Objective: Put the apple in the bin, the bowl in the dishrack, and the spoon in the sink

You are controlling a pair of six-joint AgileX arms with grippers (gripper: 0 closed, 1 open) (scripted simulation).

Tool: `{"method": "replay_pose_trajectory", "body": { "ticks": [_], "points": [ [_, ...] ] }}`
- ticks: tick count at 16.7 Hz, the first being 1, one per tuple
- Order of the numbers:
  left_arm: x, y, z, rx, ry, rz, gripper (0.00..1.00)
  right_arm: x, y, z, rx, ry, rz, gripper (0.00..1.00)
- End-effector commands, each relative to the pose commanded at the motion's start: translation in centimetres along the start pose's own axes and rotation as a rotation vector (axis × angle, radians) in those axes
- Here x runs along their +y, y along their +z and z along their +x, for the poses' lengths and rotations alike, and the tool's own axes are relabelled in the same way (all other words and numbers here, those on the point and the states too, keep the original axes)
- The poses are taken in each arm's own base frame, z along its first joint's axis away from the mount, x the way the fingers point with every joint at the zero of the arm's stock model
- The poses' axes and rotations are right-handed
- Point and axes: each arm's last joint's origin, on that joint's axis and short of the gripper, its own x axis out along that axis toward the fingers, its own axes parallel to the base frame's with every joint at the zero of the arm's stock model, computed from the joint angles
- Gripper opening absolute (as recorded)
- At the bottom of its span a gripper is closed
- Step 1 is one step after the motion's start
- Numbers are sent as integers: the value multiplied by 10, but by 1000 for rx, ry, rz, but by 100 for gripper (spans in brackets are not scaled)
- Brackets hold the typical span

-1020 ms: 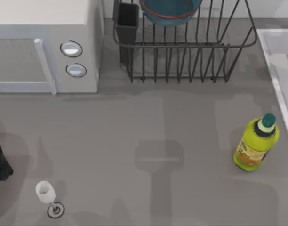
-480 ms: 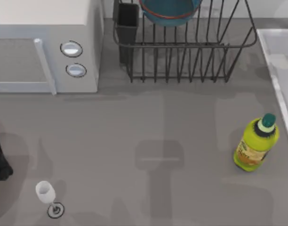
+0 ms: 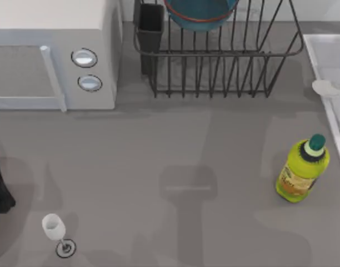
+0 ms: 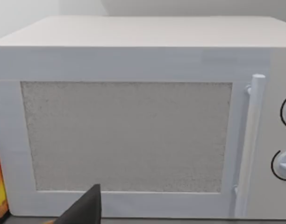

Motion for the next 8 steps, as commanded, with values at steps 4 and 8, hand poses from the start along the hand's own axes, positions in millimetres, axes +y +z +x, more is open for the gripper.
{"method": "replay_pose_trajectory", "body": {
  "ticks": [4,8],
  "points": [
    [0,0,0,0,0,0,100,0,0,0,0,0,0,0],
    [0,0,0,0,0,0,100,0,0,0,0,0,0,30]
  ]
}}
